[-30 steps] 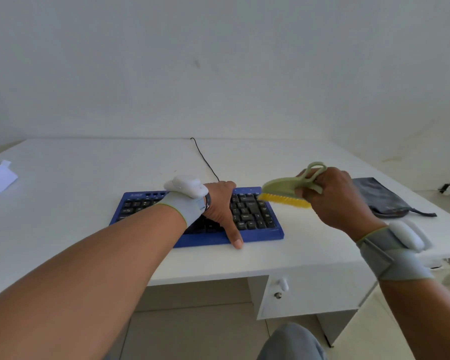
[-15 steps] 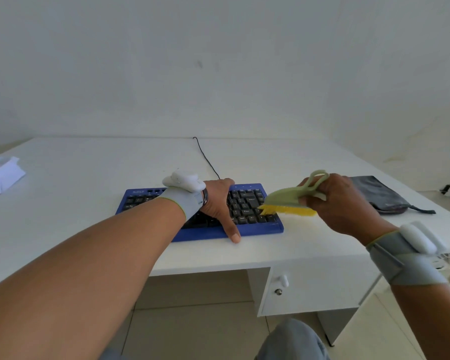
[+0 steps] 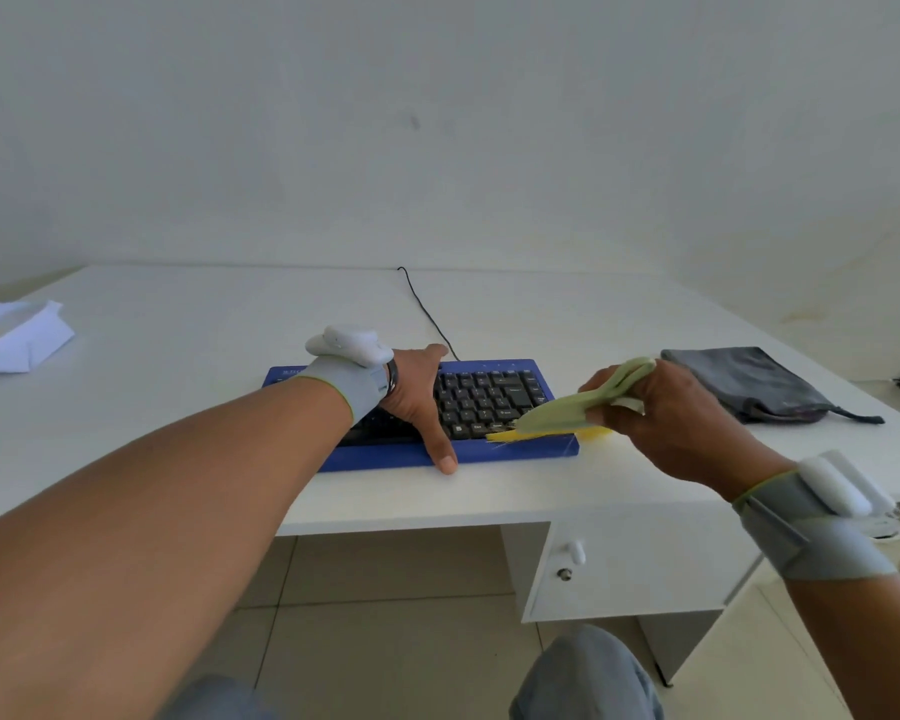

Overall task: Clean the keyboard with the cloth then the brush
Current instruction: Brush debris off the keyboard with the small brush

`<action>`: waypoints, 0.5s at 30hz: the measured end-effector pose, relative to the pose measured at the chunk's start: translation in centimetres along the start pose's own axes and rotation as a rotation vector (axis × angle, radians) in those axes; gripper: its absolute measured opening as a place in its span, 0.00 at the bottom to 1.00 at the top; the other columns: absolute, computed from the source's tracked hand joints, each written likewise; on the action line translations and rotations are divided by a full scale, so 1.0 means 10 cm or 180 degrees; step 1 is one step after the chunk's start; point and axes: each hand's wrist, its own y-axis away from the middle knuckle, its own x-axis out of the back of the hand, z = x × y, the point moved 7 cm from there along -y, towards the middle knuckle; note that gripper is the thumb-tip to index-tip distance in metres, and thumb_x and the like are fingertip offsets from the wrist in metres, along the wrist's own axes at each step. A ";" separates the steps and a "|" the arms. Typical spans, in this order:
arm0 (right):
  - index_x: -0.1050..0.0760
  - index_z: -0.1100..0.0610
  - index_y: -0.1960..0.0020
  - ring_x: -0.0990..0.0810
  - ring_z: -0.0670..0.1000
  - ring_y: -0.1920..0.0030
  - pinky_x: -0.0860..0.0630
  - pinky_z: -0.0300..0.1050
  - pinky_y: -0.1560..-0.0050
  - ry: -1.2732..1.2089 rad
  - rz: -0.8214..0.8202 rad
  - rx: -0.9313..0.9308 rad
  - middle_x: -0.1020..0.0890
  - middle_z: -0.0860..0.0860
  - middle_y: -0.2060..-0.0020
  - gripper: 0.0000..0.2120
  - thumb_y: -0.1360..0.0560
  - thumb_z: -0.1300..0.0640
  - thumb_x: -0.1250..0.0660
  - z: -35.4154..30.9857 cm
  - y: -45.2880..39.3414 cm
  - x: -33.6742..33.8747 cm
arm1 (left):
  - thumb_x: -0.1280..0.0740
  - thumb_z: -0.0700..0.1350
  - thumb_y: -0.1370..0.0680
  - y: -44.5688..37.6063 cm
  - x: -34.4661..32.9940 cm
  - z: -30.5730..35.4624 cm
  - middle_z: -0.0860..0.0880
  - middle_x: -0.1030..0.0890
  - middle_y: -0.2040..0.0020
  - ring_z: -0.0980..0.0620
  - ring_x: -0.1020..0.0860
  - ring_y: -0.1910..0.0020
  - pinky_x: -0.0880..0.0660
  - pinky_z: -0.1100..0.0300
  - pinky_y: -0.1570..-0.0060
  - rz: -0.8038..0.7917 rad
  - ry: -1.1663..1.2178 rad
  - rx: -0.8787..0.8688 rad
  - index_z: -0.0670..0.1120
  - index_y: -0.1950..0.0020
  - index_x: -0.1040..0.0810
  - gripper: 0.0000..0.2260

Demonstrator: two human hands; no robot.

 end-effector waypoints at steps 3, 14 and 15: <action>0.18 0.48 0.51 0.21 0.43 0.58 0.31 0.28 0.60 0.0079 0.0026 -0.0163 0.19 0.43 0.60 0.08 0.26 0.61 0.29 0.06 0.01 0.09 | 0.18 0.63 0.46 0.00 0.02 0.00 0.48 0.44 0.20 0.42 0.39 0.23 0.37 0.45 0.27 -0.0001 -0.0018 0.0010 0.53 0.20 0.59 0.68; 0.19 0.51 0.53 0.21 0.48 0.59 0.27 0.35 0.57 -0.0408 0.0319 0.0385 0.18 0.48 0.60 0.06 0.26 0.61 0.30 -0.46 -0.02 -0.11 | 0.17 0.63 0.46 -0.02 -0.01 -0.02 0.48 0.45 0.19 0.43 0.40 0.23 0.36 0.45 0.28 0.0041 0.0125 -0.0045 0.53 0.20 0.61 0.69; 0.19 0.50 0.52 0.22 0.48 0.59 0.28 0.33 0.56 -0.0359 0.0250 0.0340 0.19 0.49 0.59 0.07 0.25 0.61 0.30 -0.41 -0.02 -0.19 | 0.17 0.64 0.47 -0.03 -0.02 -0.04 0.48 0.45 0.20 0.43 0.40 0.23 0.37 0.45 0.27 0.0042 0.0139 -0.0049 0.53 0.20 0.61 0.70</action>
